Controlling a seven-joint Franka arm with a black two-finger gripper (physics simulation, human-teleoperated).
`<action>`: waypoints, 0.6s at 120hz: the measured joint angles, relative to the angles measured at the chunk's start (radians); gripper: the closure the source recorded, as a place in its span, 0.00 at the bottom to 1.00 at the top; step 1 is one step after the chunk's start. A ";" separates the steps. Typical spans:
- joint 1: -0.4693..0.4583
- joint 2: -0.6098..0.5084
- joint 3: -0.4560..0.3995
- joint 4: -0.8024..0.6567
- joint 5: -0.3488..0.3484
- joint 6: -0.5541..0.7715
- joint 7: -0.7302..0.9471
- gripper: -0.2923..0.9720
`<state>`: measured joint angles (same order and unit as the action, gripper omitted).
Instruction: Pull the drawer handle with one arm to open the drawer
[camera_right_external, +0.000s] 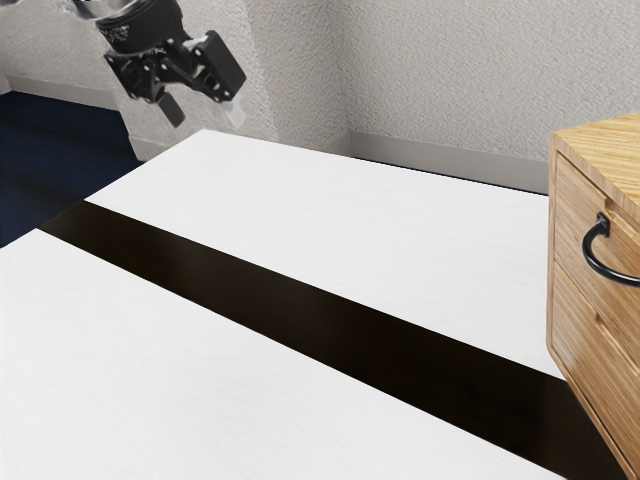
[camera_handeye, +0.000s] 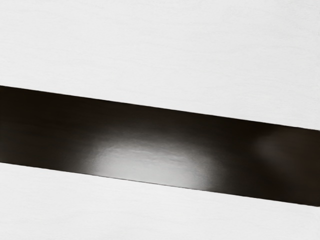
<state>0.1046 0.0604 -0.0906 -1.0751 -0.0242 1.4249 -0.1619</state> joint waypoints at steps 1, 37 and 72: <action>-0.007 0.005 -0.004 0.000 0.000 0.005 -0.011 0.23; -0.213 0.087 -0.030 -0.032 -0.007 0.185 -0.309 0.23; -0.276 0.006 -0.059 -0.325 -0.086 0.454 -0.484 0.23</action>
<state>-0.1714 0.0666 -0.1491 -1.3999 -0.1103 1.8787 -0.6459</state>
